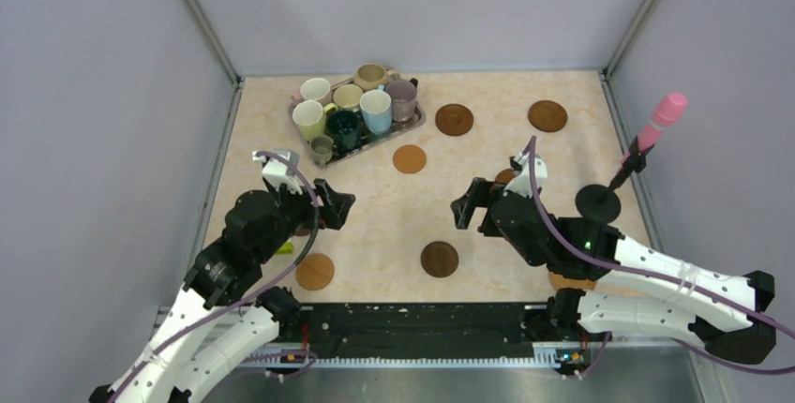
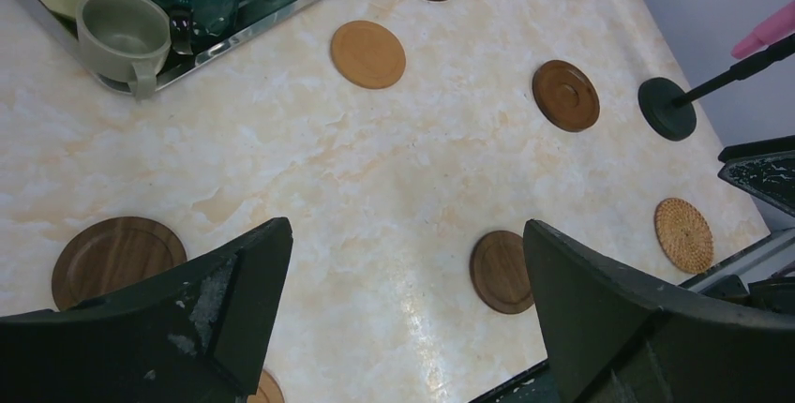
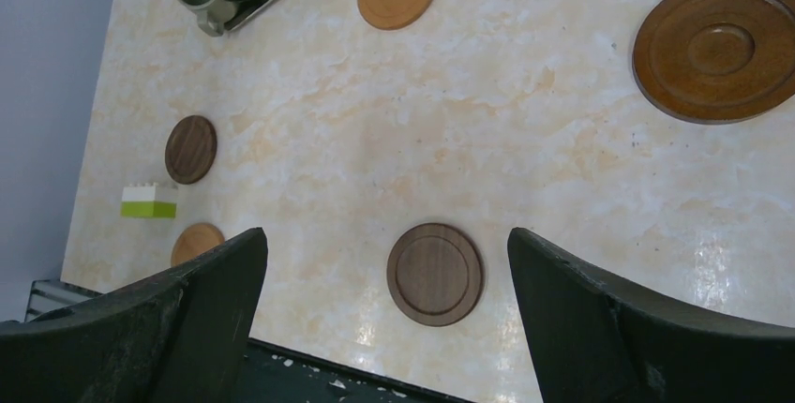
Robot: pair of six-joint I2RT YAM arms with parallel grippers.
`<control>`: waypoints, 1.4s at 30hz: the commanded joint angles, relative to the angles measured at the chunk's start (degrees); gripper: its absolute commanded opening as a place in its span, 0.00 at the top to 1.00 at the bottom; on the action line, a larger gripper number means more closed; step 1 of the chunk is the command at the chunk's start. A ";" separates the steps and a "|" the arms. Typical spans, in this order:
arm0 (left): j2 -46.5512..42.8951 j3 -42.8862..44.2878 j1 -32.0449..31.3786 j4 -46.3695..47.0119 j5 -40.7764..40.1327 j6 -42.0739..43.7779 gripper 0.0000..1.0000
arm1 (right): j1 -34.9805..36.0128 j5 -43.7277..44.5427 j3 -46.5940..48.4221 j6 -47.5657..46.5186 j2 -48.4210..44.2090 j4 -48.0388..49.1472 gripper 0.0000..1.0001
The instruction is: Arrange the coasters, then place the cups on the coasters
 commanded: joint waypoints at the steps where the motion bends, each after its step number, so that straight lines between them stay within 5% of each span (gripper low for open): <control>1: -1.09 -0.52 0.22 2.53 -1.20 1.01 0.01 | 0.49 1.28 1.09 1.62 -1.33 0.60 0.01; 12: -1.85 -1.04 0.25 2.24 -4.77 6.64 0.01 | 0.52 2.62 -0.05 3.00 -1.65 0.58 0.03; 15: -2.12 -2.37 0.27 2.34 -7.21 8.17 0.01 | 0.44 3.00 -0.15 2.65 -1.12 0.51 0.13; 18: -2.18 -3.67 0.21 2.67 -8.33 8.49 0.01 | 0.46 5.67 -0.58 5.07 -0.48 -1.71 0.37; 23: -1.26 -1.77 0.27 0.21 -7.47 7.73 0.01 | -2.27 7.71 -0.53 14.86 2.09 -11.58 0.99; 36: -6.10 -0.95 0.18 -5.20 -6.01 4.60 0.02 | -18.36 -1.45 -6.41 44.99 6.19 -32.74 1.00; 42: -7.08 -2.97 0.21 -4.24 -5.70 5.11 0.02 | -26.75 -4.42 -9.35 49.13 9.31 -36.91 1.00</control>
